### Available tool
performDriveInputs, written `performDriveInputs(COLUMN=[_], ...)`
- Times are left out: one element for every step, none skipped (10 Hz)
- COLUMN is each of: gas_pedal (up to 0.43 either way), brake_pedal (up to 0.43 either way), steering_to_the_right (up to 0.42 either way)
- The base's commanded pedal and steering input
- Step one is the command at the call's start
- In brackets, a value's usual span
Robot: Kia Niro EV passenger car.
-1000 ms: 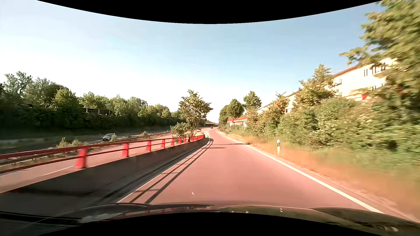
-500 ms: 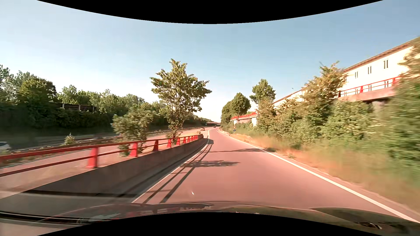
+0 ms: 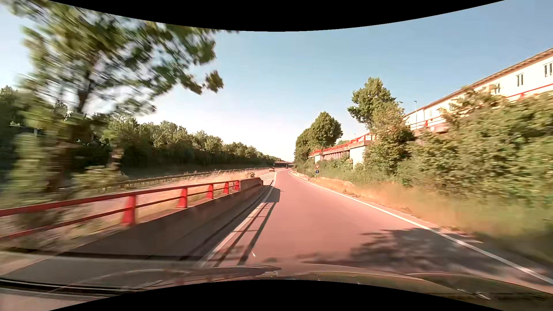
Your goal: Follow the waypoints while adhering to traffic rules and regulations
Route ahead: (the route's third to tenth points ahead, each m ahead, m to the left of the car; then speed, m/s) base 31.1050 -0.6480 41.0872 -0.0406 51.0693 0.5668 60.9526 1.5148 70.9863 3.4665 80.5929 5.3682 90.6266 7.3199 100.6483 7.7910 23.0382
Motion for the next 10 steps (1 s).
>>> performDriveInputs(gas_pedal=[0.421,0.421,0.421,0.421,0.421,0.409,0.409,0.409,0.409,0.409], brake_pedal=[0.006,0.006,0.006,0.006,0.006,0.006,0.006,0.006,0.006,0.006], steering_to_the_right=[-0.008,-0.008,-0.008,-0.008,-0.009,-0.009,-0.009,-0.009,-0.009,-0.009])
